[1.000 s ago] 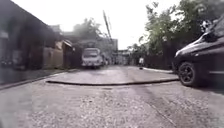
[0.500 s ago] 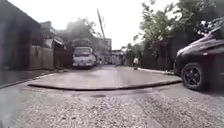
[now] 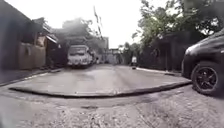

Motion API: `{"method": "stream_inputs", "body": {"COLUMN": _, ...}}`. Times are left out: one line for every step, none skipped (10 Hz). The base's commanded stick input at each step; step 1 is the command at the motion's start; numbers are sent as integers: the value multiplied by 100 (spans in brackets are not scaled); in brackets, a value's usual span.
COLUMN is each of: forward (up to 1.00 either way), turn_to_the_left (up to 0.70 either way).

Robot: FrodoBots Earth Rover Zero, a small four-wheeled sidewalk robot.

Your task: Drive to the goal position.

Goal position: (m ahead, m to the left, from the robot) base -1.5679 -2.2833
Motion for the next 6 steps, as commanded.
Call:
{"method": "stream_inputs", "body": {"forward": 100, "turn_to_the_left": 0}}
{"method": "stream_inputs", "body": {"forward": 100, "turn_to_the_left": 0}}
{"method": "stream_inputs", "body": {"forward": 100, "turn_to_the_left": 0}}
{"method": "stream_inputs", "body": {"forward": 100, "turn_to_the_left": 0}}
{"method": "stream_inputs", "body": {"forward": 100, "turn_to_the_left": 27}}
{"method": "stream_inputs", "body": {"forward": 100, "turn_to_the_left": 27}}
